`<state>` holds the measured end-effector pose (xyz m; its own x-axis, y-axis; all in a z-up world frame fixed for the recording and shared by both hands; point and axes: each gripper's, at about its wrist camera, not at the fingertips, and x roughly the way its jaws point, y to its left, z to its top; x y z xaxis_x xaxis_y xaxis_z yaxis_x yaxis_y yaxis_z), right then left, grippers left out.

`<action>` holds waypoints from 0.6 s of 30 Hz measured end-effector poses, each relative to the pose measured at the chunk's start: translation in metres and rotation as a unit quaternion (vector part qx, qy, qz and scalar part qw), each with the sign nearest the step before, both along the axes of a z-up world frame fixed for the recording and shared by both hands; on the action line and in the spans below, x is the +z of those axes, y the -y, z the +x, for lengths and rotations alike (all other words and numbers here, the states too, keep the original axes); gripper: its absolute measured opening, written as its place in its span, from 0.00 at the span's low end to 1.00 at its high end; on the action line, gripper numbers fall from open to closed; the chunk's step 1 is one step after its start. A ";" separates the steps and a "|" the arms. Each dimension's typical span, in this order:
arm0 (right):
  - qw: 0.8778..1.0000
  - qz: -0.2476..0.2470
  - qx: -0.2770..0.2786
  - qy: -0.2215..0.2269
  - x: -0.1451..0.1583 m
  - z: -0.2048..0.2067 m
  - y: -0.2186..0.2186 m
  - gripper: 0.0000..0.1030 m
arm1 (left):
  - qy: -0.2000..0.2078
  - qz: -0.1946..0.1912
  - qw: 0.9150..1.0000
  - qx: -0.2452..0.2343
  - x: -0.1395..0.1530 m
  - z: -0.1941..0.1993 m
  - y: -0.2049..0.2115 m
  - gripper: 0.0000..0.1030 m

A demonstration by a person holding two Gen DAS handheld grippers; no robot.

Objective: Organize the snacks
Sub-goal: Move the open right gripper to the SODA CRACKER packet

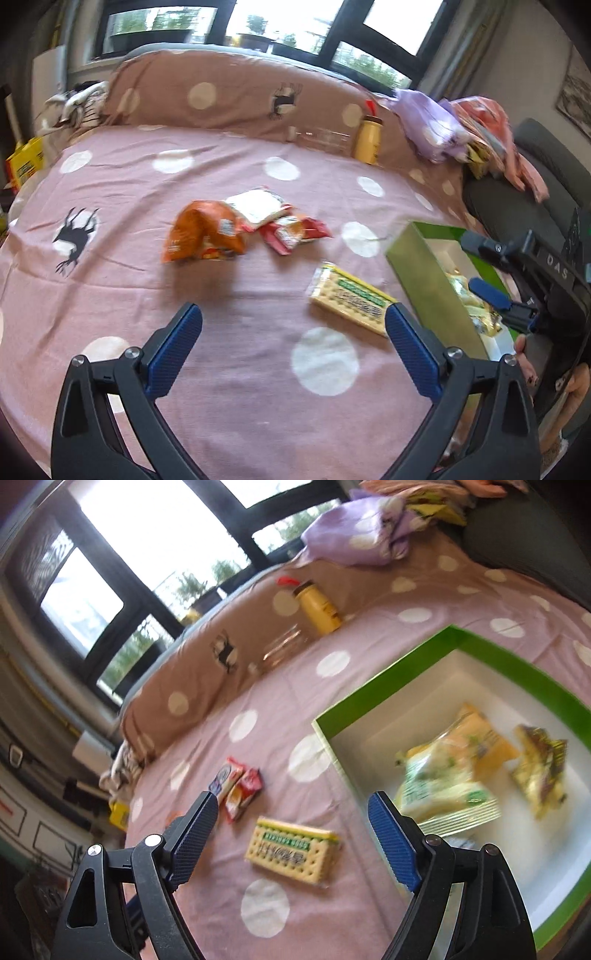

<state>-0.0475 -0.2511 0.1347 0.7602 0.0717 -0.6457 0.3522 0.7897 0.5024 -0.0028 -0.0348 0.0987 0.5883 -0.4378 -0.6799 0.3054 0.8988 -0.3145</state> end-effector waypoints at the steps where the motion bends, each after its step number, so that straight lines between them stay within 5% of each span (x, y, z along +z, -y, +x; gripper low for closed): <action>1: 1.000 -0.002 0.006 -0.006 -0.003 0.003 -0.005 0.82 | -0.007 0.004 1.000 0.006 -0.001 0.000 -0.005 0.97; 18: 0.993 -0.074 0.055 -0.080 -0.032 0.038 -0.083 0.82 | 0.001 -0.029 0.998 0.064 0.008 0.004 -0.056 0.97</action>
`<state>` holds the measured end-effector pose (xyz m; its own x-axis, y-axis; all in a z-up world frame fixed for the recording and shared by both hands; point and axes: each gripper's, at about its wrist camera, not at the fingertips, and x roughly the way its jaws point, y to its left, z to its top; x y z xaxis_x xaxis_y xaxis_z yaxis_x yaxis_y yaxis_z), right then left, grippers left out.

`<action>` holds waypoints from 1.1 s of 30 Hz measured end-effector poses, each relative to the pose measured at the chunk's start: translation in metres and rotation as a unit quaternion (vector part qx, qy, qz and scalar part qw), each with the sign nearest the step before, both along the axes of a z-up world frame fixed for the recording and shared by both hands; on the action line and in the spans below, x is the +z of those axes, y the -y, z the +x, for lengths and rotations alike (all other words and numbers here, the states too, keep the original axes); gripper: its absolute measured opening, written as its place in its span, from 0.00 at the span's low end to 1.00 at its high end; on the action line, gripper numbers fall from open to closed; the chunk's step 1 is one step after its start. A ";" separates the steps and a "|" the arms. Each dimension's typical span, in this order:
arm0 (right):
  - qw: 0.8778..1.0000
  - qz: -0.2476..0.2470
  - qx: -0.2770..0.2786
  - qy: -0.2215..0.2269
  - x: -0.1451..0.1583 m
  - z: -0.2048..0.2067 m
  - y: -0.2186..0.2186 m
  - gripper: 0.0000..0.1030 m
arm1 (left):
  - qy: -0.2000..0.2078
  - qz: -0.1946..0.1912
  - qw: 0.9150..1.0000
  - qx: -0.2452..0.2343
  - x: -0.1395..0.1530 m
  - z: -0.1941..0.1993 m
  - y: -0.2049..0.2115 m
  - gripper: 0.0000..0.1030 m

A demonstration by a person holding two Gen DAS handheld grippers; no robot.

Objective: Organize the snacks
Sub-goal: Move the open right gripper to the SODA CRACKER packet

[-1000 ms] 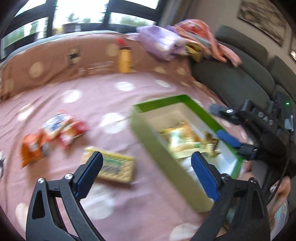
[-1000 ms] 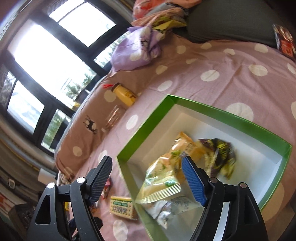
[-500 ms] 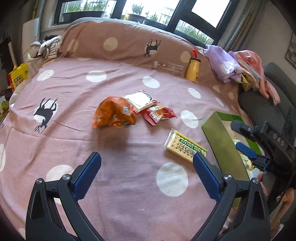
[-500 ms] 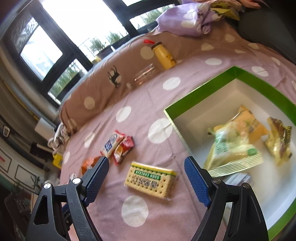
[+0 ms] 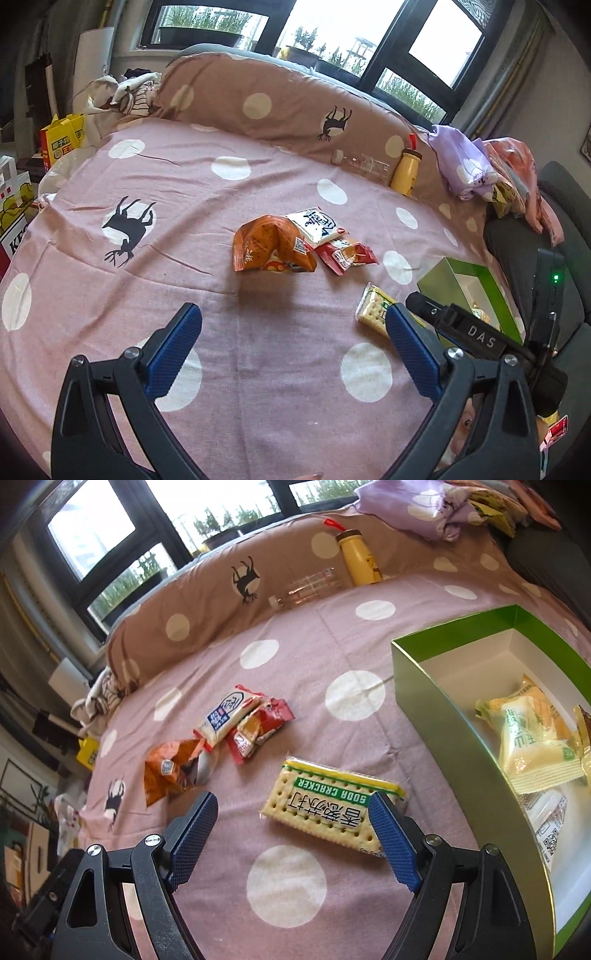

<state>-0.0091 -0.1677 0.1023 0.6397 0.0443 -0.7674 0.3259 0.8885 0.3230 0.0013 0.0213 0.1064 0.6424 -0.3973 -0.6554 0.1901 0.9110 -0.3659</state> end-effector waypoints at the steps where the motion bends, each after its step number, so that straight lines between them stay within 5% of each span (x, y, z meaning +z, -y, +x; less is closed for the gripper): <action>1: 1.000 -0.003 0.002 -0.001 -0.001 0.001 -0.002 0.82 | -0.003 0.000 1.000 -0.001 -0.001 0.001 0.000 0.97; 19: 1.000 -0.018 0.007 -0.020 -0.009 0.007 -0.009 0.82 | -0.035 0.019 0.999 0.004 -0.014 0.008 0.004 0.97; 33: 0.994 -0.055 -0.006 -0.090 -0.027 0.015 0.009 0.82 | -0.053 0.032 0.998 -0.009 -0.020 0.008 0.013 0.97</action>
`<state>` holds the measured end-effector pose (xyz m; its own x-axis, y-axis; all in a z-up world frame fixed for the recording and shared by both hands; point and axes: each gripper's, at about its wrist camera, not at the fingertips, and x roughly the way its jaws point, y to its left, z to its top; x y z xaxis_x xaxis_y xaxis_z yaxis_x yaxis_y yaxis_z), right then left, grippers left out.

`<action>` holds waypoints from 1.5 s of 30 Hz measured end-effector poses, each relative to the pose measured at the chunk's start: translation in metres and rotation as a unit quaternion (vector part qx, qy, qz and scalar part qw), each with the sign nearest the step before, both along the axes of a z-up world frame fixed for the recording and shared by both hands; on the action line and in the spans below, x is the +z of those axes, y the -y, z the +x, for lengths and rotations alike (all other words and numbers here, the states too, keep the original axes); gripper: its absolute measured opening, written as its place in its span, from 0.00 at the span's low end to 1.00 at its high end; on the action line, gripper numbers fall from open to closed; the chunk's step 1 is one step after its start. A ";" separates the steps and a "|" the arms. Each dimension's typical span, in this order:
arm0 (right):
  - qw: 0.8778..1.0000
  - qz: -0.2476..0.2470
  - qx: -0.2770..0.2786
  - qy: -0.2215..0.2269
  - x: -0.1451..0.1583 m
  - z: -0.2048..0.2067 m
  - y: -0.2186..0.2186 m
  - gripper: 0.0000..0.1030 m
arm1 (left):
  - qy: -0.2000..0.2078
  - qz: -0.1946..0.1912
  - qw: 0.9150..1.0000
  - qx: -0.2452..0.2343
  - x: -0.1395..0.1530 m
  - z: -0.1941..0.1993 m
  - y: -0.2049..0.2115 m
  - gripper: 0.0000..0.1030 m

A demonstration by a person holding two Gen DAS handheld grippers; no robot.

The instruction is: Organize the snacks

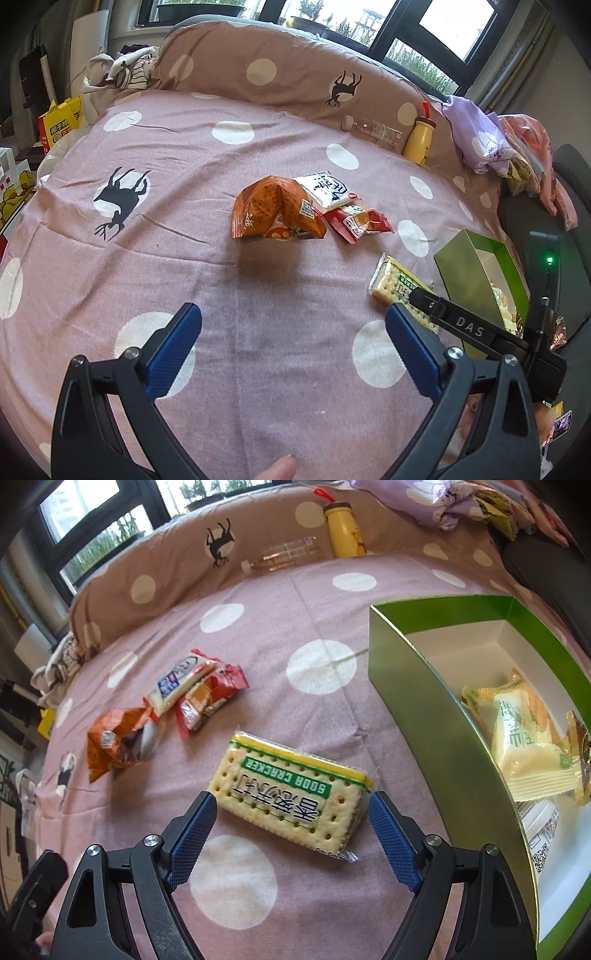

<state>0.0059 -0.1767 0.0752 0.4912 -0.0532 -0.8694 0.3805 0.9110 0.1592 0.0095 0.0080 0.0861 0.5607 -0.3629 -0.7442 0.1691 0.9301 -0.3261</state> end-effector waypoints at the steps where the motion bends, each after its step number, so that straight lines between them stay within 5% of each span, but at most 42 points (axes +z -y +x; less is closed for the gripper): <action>1: 1.000 -0.008 -0.002 -0.008 -0.003 0.002 0.000 0.82 | 0.000 0.001 1.000 0.000 0.000 0.000 0.001 0.97; 6: 0.999 -0.029 -0.002 -0.039 -0.012 0.007 0.000 0.82 | -0.005 0.005 1.000 -0.001 -0.001 0.000 0.003 0.97; 16: 0.999 0.028 0.005 -0.043 -0.022 0.009 0.011 0.88 | -0.010 0.008 1.000 -0.008 -0.003 -0.001 0.006 0.97; 27: 0.995 -0.044 0.046 -0.073 -0.030 0.017 -0.011 0.90 | -0.016 0.015 1.000 -0.012 -0.005 -0.001 0.009 0.97; 32: 0.996 -0.049 0.043 -0.066 -0.026 0.012 -0.010 0.64 | -0.017 0.016 1.000 -0.013 -0.005 -0.002 0.011 0.97; 37: 0.996 -0.031 0.055 -0.057 -0.020 0.008 -0.007 0.23 | -0.018 0.016 1.000 -0.012 -0.005 -0.002 0.011 0.97; 45: 0.993 0.060 0.090 -0.048 -0.018 0.006 -0.007 0.15 | -0.018 0.017 1.000 -0.011 -0.006 -0.001 0.010 0.97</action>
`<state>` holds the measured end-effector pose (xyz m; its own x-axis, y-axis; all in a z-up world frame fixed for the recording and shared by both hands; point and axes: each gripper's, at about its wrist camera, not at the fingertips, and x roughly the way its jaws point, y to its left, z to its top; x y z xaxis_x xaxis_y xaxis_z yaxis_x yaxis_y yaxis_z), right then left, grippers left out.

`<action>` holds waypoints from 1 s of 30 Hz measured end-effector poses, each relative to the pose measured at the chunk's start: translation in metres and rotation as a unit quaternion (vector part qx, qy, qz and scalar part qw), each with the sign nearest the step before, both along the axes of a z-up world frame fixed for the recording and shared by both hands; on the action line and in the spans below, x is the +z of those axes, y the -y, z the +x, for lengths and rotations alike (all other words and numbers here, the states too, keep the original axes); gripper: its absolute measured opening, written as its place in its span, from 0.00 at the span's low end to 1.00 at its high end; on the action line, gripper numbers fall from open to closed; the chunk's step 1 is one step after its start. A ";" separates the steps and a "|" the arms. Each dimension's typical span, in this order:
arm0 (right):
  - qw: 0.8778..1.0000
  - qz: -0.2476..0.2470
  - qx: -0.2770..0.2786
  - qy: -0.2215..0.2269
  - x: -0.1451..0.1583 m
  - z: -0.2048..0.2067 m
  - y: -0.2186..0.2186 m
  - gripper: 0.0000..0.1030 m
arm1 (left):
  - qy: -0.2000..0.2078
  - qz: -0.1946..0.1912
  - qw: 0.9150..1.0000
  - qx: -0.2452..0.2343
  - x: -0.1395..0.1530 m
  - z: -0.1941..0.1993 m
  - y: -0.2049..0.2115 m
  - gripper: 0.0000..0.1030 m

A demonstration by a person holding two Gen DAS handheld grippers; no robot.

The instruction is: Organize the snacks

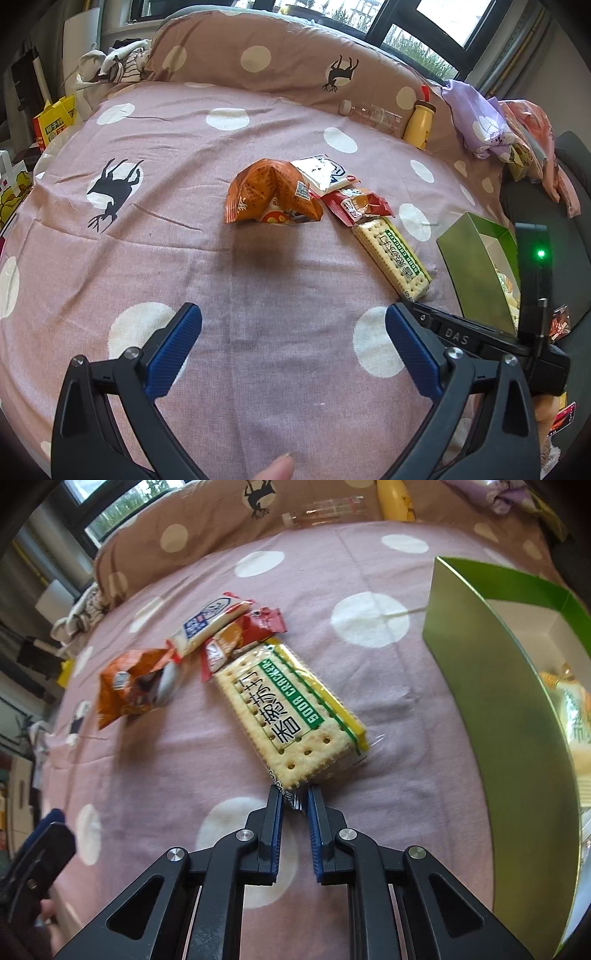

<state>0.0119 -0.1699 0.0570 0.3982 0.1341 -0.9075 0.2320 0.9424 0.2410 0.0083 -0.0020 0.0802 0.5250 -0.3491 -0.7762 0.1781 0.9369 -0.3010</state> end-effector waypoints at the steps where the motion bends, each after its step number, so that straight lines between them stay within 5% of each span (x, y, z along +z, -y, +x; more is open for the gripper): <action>1: 1.000 0.005 -0.001 -0.001 0.002 -0.002 0.001 0.15 | 0.000 0.000 1.000 0.000 0.000 0.000 0.000 0.97; 6: 0.998 0.052 -0.010 0.033 0.020 -0.013 0.016 0.15 | -0.001 -0.005 1.000 0.003 0.000 0.000 -0.003 0.97; 8: 0.997 0.051 -0.025 0.046 0.027 -0.018 0.023 0.23 | -0.002 -0.007 1.000 0.004 0.000 0.000 -0.004 0.97; 10: 0.997 0.036 -0.039 0.047 0.029 -0.017 0.025 0.59 | -0.004 -0.010 1.000 0.004 0.000 0.001 -0.005 0.97; 12: 0.998 0.018 -0.042 0.049 0.031 -0.009 0.026 0.76 | -0.006 -0.013 1.000 0.004 0.001 0.002 -0.005 0.97; 20: 0.994 -0.100 0.029 0.036 0.017 0.053 0.004 0.76 | -0.021 0.002 1.000 0.006 -0.004 0.006 -0.004 0.97; 25: 0.995 -0.073 0.054 0.026 0.002 0.065 -0.001 0.75 | -0.029 0.009 1.000 0.009 -0.008 0.009 -0.003 0.97; 30: 0.997 -0.049 0.045 0.027 0.000 0.056 0.005 0.61 | -0.038 0.003 0.999 0.006 -0.011 0.009 -0.003 0.97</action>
